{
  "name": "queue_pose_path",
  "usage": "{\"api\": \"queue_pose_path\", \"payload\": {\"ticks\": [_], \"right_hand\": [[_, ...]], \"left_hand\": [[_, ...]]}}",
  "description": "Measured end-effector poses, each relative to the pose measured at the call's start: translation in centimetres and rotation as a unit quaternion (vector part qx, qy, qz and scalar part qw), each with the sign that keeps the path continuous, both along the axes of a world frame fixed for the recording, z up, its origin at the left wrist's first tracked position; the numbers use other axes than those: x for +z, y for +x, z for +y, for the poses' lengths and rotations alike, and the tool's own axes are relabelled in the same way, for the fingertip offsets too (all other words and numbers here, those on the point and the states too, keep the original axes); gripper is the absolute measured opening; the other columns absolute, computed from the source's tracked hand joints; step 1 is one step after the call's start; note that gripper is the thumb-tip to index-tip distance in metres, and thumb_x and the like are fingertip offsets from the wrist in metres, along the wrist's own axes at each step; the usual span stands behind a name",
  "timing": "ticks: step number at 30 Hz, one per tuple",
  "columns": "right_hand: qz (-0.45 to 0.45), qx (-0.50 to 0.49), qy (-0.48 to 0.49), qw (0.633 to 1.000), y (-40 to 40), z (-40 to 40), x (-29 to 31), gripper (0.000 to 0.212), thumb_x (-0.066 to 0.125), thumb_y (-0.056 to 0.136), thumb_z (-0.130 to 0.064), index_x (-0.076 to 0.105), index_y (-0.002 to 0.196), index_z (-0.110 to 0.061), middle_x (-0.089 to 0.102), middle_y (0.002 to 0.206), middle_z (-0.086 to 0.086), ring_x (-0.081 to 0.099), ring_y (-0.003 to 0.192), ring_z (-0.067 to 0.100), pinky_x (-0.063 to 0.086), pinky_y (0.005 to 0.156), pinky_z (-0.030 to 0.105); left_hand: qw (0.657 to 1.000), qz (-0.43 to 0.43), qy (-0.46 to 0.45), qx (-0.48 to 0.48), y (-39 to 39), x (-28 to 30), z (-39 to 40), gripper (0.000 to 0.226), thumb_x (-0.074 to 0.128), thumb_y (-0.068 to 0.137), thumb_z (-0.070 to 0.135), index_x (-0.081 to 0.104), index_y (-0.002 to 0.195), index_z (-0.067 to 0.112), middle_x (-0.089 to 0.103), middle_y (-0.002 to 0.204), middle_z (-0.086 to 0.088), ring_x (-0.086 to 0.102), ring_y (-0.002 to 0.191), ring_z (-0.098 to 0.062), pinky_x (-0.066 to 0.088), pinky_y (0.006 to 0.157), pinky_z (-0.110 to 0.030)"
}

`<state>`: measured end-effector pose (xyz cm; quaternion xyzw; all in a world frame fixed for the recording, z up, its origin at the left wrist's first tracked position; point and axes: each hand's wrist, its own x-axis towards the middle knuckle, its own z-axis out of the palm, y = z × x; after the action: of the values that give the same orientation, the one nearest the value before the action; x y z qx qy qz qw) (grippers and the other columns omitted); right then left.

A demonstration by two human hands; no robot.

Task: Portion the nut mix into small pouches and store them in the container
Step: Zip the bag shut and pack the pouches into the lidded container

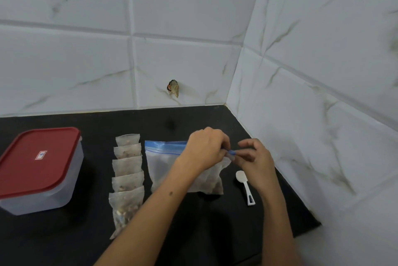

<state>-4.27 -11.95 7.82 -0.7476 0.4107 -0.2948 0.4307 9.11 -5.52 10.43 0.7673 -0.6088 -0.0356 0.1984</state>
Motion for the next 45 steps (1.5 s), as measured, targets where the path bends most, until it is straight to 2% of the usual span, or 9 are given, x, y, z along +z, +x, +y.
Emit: {"api": "queue_pose_path", "payload": {"ticks": [2, 6, 13, 19, 22, 25, 33, 38, 45], "right_hand": [[0.009, 0.004, 0.076, 0.997, -0.5, -0.4, -0.8, 0.043, 0.071, 0.077, 0.001, 0.053, 0.102, -0.028, 0.068, 0.105, -0.001, 0.063, 0.093, 0.008, 0.052, 0.082, 0.028], [0.281, 0.044, 0.086, 0.955, 0.2, -0.6, -4.6, 0.051, 0.073, 0.075, -0.002, 0.057, 0.12, -0.02, 0.058, 0.119, -0.003, 0.057, 0.108, 0.014, 0.046, 0.09, 0.028], [0.243, 0.01, 0.083, 0.967, 1.6, -0.2, -8.3, 0.018, 0.078, 0.072, -0.008, 0.07, 0.088, -0.009, 0.069, 0.08, 0.004, 0.065, 0.077, 0.014, 0.044, 0.063, 0.017], [0.285, 0.02, 0.08, 0.955, 1.5, -0.6, -7.8, 0.015, 0.072, 0.078, -0.008, 0.066, 0.088, -0.017, 0.067, 0.089, 0.001, 0.063, 0.088, 0.015, 0.052, 0.083, 0.03], [0.063, -0.046, 0.075, 0.994, 1.2, -0.3, -5.2, 0.026, 0.061, 0.086, -0.002, 0.063, 0.106, -0.019, 0.065, 0.1, -0.005, 0.061, 0.092, 0.009, 0.05, 0.081, 0.026], [-0.168, -0.047, 0.09, 0.981, 1.3, 0.0, -1.8, 0.026, 0.055, 0.088, 0.005, 0.068, 0.102, -0.013, 0.07, 0.101, 0.002, 0.066, 0.095, 0.011, 0.054, 0.083, 0.029], [-0.159, -0.002, 0.047, 0.986, 1.1, -0.2, -0.6, 0.015, 0.065, 0.085, -0.004, 0.071, 0.088, -0.017, 0.073, 0.089, 0.003, 0.069, 0.089, 0.014, 0.054, 0.079, 0.027], [-0.198, -0.051, 0.085, 0.975, 1.2, -0.6, -0.8, 0.016, 0.059, 0.09, -0.006, 0.069, 0.088, -0.017, 0.07, 0.091, 0.003, 0.066, 0.088, 0.013, 0.054, 0.076, 0.026], [-0.237, -0.076, 0.14, 0.958, 1.4, -0.8, -1.7, 0.019, 0.051, 0.095, -0.004, 0.066, 0.087, -0.014, 0.065, 0.088, 0.003, 0.061, 0.084, 0.015, 0.051, 0.077, 0.03]], "left_hand": [[0.999, 0.03, -0.012, -0.004, 0.0, -0.1, -0.1, 0.013, 0.059, 0.09, 0.025, 0.07, 0.097, 0.027, 0.068, 0.1, 0.005, 0.061, 0.097, -0.015, 0.051, 0.084, -0.036], [0.997, 0.077, -0.024, -0.006, 0.1, -0.5, 0.0, 0.008, 0.062, 0.089, 0.024, 0.07, 0.09, 0.024, 0.069, 0.095, 0.006, 0.061, 0.093, -0.015, 0.052, 0.082, -0.036], [0.992, 0.115, -0.053, -0.015, 1.1, -0.2, 0.4, 0.01, 0.066, 0.088, 0.031, 0.069, 0.089, 0.022, 0.065, 0.086, 0.01, 0.061, 0.085, -0.009, 0.054, 0.081, -0.036], [0.986, 0.157, -0.052, -0.006, 1.7, -0.5, 0.4, 0.005, 0.068, 0.086, 0.032, 0.068, 0.086, 0.026, 0.064, 0.082, 0.012, 0.061, 0.083, -0.007, 0.055, 0.082, -0.04], [0.985, 0.164, -0.047, -0.006, 1.6, -0.3, 0.3, 0.006, 0.07, 0.084, 0.033, 0.071, 0.086, 0.027, 0.066, 0.082, 0.013, 0.062, 0.083, -0.006, 0.055, 0.083, -0.039], [0.985, 0.16, -0.057, 0.001, 1.7, -0.3, 0.3, 0.01, 0.068, 0.084, 0.034, 0.072, 0.089, 0.027, 0.068, 0.082, 0.011, 0.063, 0.082, -0.007, 0.055, 0.081, -0.039], [0.989, 0.141, -0.048, 0.003, 2.0, 0.1, 1.4, 0.023, 0.063, 0.085, 0.044, 0.07, 0.102, 0.029, 0.069, 0.093, 0.013, 0.062, 0.088, -0.004, 0.054, 0.085, -0.037], [0.986, 0.111, 0.017, 0.125, 4.9, -0.1, 5.1, 0.073, 0.079, 0.069, 0.049, 0.049, 0.132, 0.027, 0.059, 0.123, 0.008, 0.055, 0.115, -0.012, 0.046, 0.098, -0.033], [0.922, 0.364, -0.038, 0.124, 8.4, -2.3, 7.5, 0.027, 0.083, 0.068, 0.016, 0.066, 0.09, 0.018, 0.067, 0.094, -0.001, 0.063, 0.087, -0.014, 0.052, 0.073, -0.021]]}}
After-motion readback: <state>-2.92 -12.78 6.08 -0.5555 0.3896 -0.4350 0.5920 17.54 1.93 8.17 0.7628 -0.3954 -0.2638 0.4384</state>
